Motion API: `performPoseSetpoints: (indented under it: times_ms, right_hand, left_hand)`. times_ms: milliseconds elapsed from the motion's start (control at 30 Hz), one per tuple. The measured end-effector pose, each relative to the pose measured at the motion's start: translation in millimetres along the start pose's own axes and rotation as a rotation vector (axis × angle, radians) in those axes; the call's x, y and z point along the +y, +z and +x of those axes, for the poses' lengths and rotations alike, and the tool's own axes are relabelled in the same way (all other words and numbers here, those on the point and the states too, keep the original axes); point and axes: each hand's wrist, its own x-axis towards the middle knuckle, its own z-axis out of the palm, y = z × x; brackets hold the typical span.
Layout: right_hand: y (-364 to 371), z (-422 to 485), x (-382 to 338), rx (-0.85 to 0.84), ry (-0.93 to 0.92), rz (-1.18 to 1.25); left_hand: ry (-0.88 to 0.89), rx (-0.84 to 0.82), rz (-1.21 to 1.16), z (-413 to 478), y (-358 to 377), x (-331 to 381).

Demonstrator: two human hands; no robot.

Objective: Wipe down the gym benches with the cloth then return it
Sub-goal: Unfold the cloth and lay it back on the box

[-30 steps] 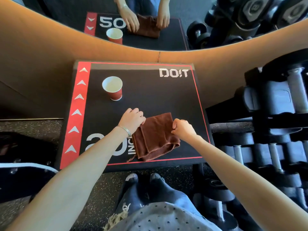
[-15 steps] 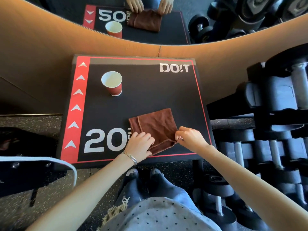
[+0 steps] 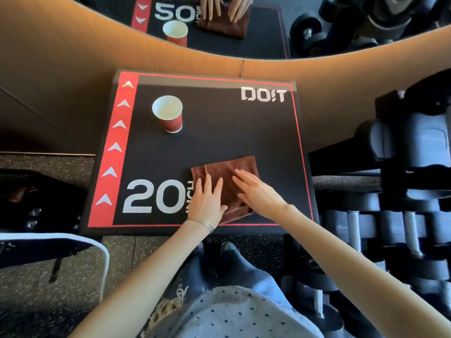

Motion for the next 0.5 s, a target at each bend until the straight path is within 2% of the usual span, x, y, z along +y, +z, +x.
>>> performPoseSetpoints:
  times_ms: [133, 333, 500]
  right_hand:
    - [23, 3, 5, -0.084, 0.062, -0.139]
    - [37, 0, 4, 0.028, 0.252, -0.089]
    - [24, 13, 26, 0.030, 0.364, -0.053]
  left_hand:
    - [-0.043, -0.049, 0.042, 11, 8, 4]
    - [0.076, -0.049, 0.231, 48, -10, 9]
    - [0.140, -0.108, 0.208, 87, -25, 23]
